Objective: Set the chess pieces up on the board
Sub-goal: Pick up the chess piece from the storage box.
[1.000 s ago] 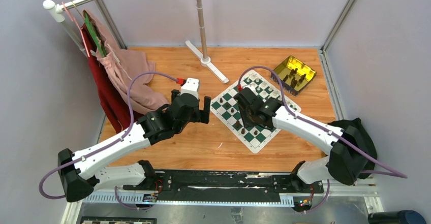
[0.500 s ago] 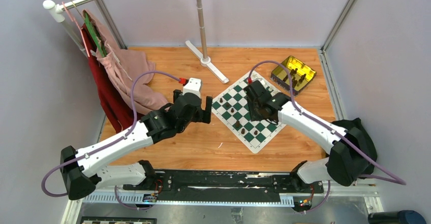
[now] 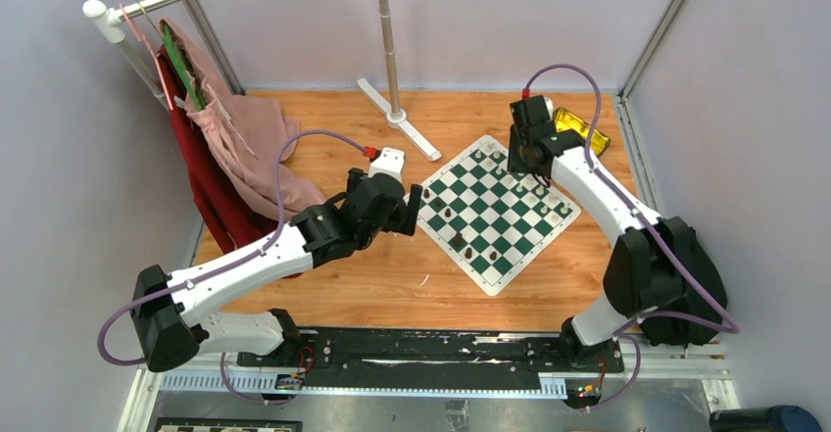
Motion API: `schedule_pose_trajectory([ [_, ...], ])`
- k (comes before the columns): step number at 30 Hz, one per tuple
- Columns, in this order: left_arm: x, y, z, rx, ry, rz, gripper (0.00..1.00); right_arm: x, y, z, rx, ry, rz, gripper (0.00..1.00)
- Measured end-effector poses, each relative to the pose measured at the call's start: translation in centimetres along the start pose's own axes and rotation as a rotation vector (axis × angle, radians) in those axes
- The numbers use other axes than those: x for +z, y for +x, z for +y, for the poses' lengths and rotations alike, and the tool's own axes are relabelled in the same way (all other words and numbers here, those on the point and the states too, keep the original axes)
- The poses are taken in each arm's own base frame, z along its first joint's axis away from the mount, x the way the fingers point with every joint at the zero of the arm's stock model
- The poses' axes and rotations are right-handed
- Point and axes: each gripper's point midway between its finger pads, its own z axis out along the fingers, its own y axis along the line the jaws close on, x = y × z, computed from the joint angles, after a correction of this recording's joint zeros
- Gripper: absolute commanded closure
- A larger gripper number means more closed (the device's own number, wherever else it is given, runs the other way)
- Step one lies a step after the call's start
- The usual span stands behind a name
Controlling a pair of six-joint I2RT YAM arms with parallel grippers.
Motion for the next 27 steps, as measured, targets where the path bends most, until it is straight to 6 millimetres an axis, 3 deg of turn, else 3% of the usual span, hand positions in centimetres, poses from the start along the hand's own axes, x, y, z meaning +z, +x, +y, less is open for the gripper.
schedule_pose_trajectory([
  [9,1.0,-0.4,-0.5,0.033,0.010,-0.013,0.00,6.3,-6.1,-5.5,0.119,0.103,-0.033,0.60],
  [15,2.5,-1.8,0.9,-0.008,0.021,-0.033,0.00,9.8,-8.1,-8.5,0.128,0.150,-0.043,0.61],
  [27,5.4,-2.8,2.9,-0.038,0.034,-0.050,0.00,15.4,-9.3,-13.0,0.133,0.202,-0.029,0.61],
])
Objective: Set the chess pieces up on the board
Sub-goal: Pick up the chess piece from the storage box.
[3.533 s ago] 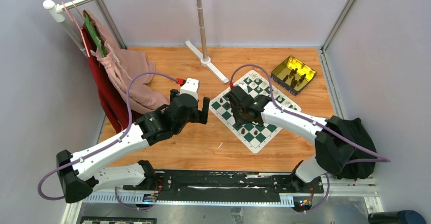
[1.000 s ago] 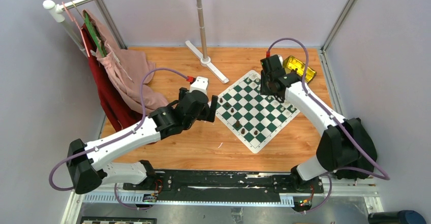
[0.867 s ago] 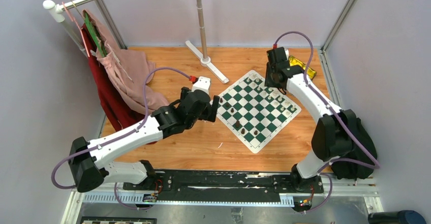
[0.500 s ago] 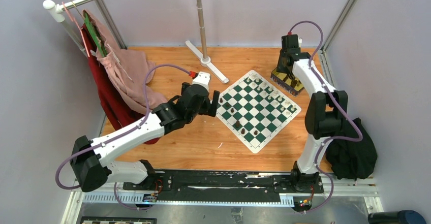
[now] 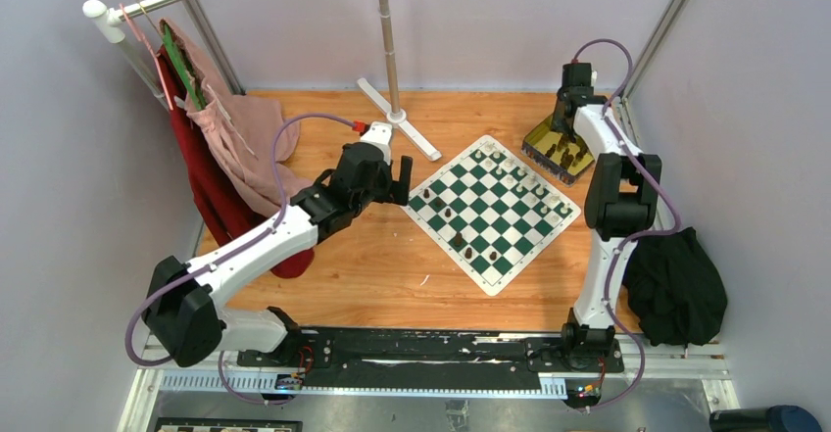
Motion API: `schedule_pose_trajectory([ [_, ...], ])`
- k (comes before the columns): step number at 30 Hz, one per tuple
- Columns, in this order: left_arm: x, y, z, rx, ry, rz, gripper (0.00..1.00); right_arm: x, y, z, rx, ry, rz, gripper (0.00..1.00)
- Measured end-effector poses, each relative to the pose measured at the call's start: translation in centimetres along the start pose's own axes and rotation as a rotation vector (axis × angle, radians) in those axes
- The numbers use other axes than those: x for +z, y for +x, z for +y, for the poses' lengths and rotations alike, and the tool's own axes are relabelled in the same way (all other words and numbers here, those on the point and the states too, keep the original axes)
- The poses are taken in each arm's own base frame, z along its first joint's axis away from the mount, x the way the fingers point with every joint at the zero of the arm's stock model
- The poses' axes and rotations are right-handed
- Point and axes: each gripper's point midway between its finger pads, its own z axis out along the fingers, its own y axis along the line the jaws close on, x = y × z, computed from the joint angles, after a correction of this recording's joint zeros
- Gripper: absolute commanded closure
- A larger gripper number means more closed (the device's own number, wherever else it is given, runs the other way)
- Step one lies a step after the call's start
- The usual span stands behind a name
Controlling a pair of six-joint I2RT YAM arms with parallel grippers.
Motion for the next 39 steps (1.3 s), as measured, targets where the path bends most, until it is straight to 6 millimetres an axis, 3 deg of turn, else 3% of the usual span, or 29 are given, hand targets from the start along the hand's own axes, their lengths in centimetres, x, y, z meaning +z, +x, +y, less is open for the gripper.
schedule_pose_trajectory([
  [6,1.3,0.1,0.3,-0.009,0.014,0.005,0.00,2.4,-0.6,-0.9,0.003,0.016,-0.007,0.60],
  [14,2.8,1.2,0.6,-0.006,0.017,0.043,0.00,4.1,-1.3,-0.6,0.010,0.012,-0.019,0.57],
  [39,4.3,1.9,1.1,-0.020,0.013,0.063,0.00,6.4,-0.4,-0.6,0.016,0.001,0.011,0.59],
])
